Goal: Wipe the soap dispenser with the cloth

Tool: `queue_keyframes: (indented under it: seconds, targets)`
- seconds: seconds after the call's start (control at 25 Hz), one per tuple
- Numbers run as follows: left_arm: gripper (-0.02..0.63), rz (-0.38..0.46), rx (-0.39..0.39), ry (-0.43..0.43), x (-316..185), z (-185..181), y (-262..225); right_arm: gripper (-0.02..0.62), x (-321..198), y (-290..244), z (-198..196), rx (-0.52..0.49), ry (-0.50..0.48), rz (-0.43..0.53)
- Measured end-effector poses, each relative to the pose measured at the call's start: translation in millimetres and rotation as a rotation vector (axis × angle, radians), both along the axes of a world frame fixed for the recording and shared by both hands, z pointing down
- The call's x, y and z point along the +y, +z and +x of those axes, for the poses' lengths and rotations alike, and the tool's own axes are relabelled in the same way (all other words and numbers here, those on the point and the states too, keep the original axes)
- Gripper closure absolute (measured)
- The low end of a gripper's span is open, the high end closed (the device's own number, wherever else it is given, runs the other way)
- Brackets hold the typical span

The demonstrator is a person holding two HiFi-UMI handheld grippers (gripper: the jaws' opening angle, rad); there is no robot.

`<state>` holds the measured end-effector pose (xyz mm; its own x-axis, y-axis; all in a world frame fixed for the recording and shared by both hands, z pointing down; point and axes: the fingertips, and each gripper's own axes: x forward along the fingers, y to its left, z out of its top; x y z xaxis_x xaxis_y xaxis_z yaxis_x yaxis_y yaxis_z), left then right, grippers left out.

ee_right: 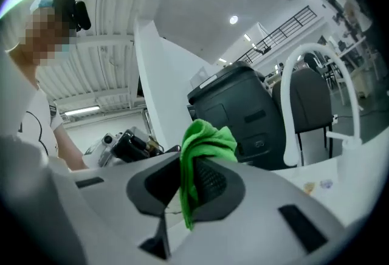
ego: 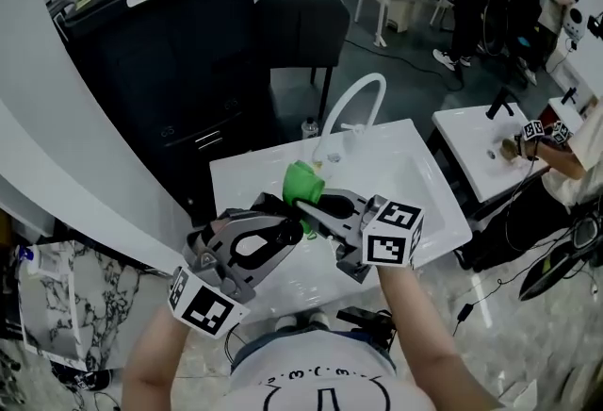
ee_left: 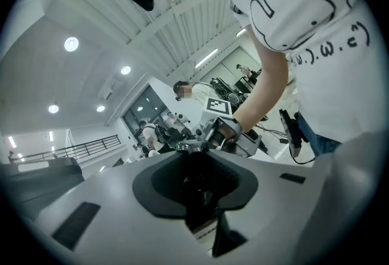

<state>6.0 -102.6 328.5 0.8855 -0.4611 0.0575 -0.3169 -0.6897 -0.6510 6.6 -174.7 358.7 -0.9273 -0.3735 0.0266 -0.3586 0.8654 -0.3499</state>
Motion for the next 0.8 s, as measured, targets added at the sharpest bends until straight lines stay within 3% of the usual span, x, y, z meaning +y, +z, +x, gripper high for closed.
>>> queue_keyframes:
  seconds: [0.16,0.4,0.8]
  targets:
    - [0.515,0.028,-0.056,0.031,6.6,3.3,3.8,0.546,-8.9,14.6,-0.8,-0.035,-0.004,-0.088]
    - [0.515,0.065,-0.119,0.054,12.0,9.3,11.9,0.546,-22.9,44.8,3.1,0.015,0.029,-0.171]
    - [0.515,0.137,-0.263,0.073,12.8,11.2,31.7,0.546,-32.3,34.2,25.0,0.001,0.130,-0.132]
